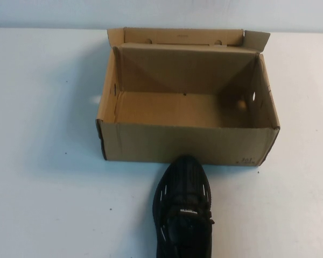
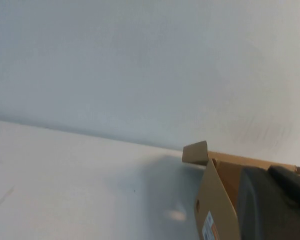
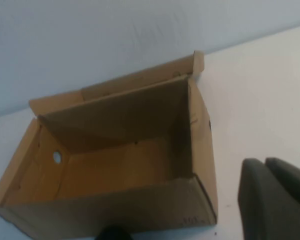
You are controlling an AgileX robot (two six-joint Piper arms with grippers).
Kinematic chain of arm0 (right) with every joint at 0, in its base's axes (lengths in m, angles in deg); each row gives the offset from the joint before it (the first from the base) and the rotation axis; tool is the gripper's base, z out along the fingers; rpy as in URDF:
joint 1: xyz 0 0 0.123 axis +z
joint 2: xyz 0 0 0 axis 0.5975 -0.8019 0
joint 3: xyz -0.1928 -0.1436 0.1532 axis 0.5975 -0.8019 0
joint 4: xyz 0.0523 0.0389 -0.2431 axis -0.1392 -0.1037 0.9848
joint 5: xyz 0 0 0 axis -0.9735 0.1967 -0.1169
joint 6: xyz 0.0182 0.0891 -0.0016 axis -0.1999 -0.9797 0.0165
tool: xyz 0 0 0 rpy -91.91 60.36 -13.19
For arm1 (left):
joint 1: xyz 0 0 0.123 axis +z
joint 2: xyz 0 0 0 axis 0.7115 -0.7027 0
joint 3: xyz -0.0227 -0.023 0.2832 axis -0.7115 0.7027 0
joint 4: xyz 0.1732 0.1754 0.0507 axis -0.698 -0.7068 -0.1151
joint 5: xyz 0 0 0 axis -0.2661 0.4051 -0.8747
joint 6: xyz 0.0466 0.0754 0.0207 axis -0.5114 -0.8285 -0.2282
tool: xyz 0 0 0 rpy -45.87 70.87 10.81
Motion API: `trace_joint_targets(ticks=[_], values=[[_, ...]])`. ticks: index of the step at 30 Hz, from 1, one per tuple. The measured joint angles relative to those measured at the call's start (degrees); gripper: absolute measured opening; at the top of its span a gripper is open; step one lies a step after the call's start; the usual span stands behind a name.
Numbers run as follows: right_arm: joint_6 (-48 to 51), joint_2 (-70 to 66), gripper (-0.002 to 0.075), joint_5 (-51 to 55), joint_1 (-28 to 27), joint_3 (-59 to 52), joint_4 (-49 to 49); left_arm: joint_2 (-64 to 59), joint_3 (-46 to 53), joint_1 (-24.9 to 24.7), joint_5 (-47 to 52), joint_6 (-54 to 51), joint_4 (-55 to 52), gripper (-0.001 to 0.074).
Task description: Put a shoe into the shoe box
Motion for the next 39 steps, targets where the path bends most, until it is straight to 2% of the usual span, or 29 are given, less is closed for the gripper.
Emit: trace_joint_targets(ticks=[3, 6, 11, 19, 28, 32, 37, 39], values=[[6.24, -1.31, -0.0018, 2.53, 0.0, 0.0, -2.91, 0.0, 0.0, 0.0, 2.36, 0.0, 0.57, -0.0003], [18.34, -3.75, -0.0018, 4.9, 0.0, 1.01, -6.04, 0.0, 0.0, 0.0, 4.18, 0.0, 0.72, -0.0003], [29.27, -11.27, -0.0018, 12.27, 2.94, 8.95, -8.32, 0.0, 0.0, 0.0, 7.08, 0.0, 2.72, -0.0003], [38.0, -27.02, -0.0018, 23.98, 17.63, 21.11, -7.96, -4.39, -1.77, 0.0, 17.46, -3.33, 4.43, -0.0003], [38.99, -39.5, -0.0008, 24.16, 35.13, 22.93, 0.18, -14.78, -9.84, 0.0, 30.91, -11.26, 7.81, -0.0003], [39.12, -43.58, 0.0086, 23.08, 41.3, 22.93, 5.66, -17.19, -10.21, 0.0, 34.39, -11.66, 8.05, -0.0003], [39.12, -47.53, 0.0351, 19.84, 45.9, 22.93, 9.98, -18.19, -10.21, 0.0, 35.43, -11.88, 8.05, -0.0003], [39.12, -48.94, 0.0425, 17.73, 46.37, 22.93, 10.51, -18.19, -10.27, 0.0, 35.43, -11.88, 8.05, -0.0003]])
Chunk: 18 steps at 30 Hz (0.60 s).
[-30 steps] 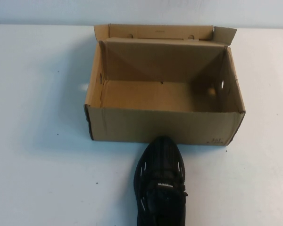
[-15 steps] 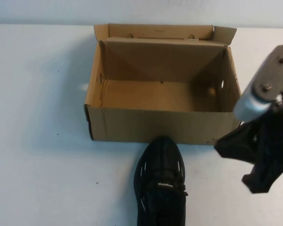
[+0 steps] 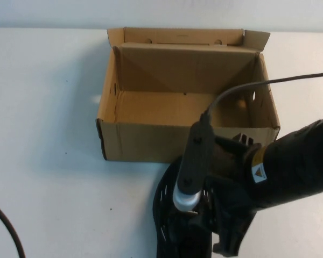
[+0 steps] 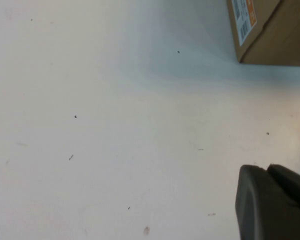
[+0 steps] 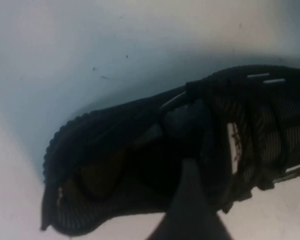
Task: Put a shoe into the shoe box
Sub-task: Pick up the shoe from the table
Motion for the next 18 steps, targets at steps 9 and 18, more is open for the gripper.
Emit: trace_joint_targets(ticks=[9, 18], values=[[0.0, -6.51, 0.0464, -5.0, 0.0, 0.0, 0.88, 0.0, 0.0, 0.0, 0.0, 0.0, 0.0, -0.0003], [-2.53, -14.65, 0.0467, -9.48, 0.0, 0.0, 7.1, 0.0, 0.0, 0.0, 0.0, 0.0, 0.12, -0.0003]])
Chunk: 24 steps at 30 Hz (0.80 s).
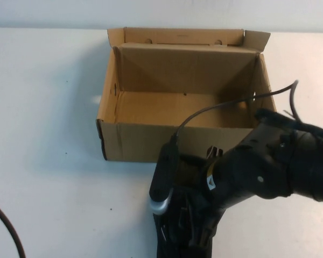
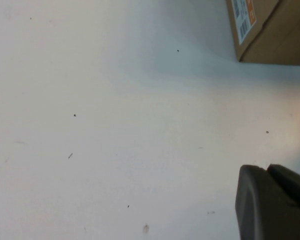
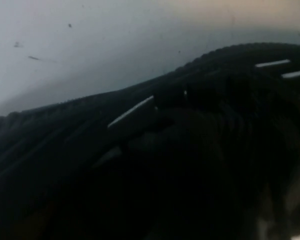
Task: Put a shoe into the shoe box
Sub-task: Pick up the shoe from the table
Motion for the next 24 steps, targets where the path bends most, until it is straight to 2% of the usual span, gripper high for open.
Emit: trace_joint_targets(ticks=[3, 5, 6, 10, 12, 18, 24], values=[[-0.46, -2.64, 0.0456, -1.23, 0.0, 0.0, 0.32, 0.0, 0.0, 0.0, 0.62, 0.0, 0.0, -0.0003], [-1.25, -3.98, 0.0403, -1.64, 0.0, 0.14, 0.54, 0.0, 0.0, 0.0, 1.14, 0.0, 0.0, -0.0003], [-1.66, -4.26, 0.0366, -1.73, 0.0, 0.26, 0.66, 0.0, 0.0, 0.0, 1.28, 0.0, 0.0, -0.0003], [-2.99, -4.24, 0.0119, -1.52, 0.12, 0.47, 1.57, 0.0, 0.0, 0.0, 1.88, 0.0, 0.0, -0.0003], [-3.51, -3.81, 0.0061, -1.25, 0.12, 0.46, 2.11, 0.0, 0.0, 0.0, 2.12, 0.0, 0.11, -0.0003], [-8.56, -1.45, 0.0018, 3.69, 0.12, 3.61, 2.93, 0.0, 0.0, 0.0, 2.51, -4.1, 0.89, -0.0003], [-11.5, 0.03, 0.0013, 14.15, 0.12, 13.13, -2.51, 0.0, 0.0, 0.0, 2.16, -13.17, 7.34, -0.0003]])
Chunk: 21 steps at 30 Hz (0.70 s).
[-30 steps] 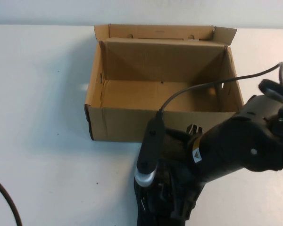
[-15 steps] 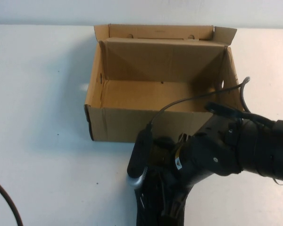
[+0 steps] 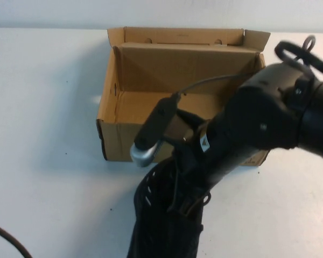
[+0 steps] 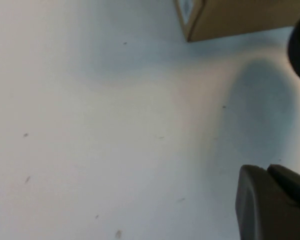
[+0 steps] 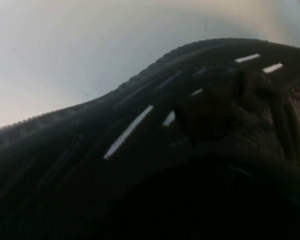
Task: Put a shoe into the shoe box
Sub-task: Pick up the shoe from the table
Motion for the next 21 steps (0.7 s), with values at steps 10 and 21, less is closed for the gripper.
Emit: trace_joint_targets(ticks=[10, 21], values=[[-4.33, 0.23, 0.0013, 11.81, 0.0, 17.71, -5.64, -0.08, -2.41, 0.0, -0.1, -15.46, 17.13, 0.0083], [-21.05, -2.69, 0.0013, 12.29, 0.0, 24.45, 3.36, -0.45, -3.15, 0.0, -6.36, -28.25, 24.17, 0.0667]])
